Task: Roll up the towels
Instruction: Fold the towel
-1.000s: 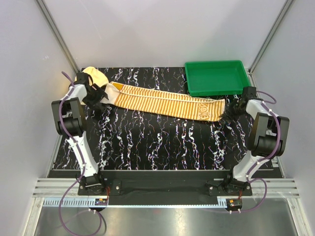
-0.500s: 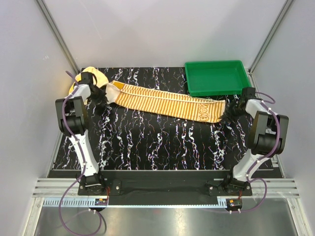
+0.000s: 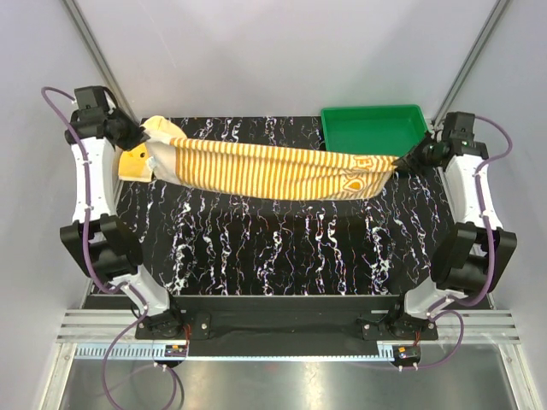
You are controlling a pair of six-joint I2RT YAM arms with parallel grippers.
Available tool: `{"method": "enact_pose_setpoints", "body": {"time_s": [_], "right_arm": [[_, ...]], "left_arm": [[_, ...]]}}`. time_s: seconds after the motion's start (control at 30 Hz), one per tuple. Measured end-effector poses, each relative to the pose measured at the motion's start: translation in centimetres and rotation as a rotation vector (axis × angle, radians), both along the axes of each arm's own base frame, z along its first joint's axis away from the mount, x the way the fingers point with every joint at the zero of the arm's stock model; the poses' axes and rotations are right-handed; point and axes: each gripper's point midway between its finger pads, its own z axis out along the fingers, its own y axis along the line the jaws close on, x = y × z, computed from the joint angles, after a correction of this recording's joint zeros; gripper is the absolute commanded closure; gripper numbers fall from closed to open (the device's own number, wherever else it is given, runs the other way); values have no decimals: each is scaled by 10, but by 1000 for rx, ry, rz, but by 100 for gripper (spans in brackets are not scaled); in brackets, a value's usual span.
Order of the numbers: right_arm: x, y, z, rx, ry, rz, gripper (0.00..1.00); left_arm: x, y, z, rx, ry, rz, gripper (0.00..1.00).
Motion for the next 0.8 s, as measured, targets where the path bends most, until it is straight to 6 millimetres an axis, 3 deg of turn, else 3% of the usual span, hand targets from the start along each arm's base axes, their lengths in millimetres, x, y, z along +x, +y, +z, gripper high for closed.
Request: {"method": "enact_pose_setpoints", "body": {"time_s": [0.07, 0.17, 0.33, 0.47, 0.53, 0.63, 0.8], "right_arm": [[6, 0, 16, 6, -25, 3, 100], [18, -1, 27, 17, -35, 6, 100], [43, -7, 20, 23, 8, 17, 100], [39, -7, 12, 19, 46, 28, 100], [28, -5, 6, 17, 48, 30, 100], [-12, 2, -19, 31, 97, 23, 100], [-96, 24, -95, 109, 282, 0, 100]], "left_arm": [[-1, 0, 11, 5, -15, -15, 100], [1, -3, 4, -14, 14, -40, 100], [16, -7, -21, -73, 79, -81, 100], [21, -9, -22, -76, 84, -110, 100], [11, -11, -24, -63, 74, -121, 100], [-26, -19, -40, -64, 101, -125, 100], [-115, -31, -100, -95, 194, -86, 100]]}}
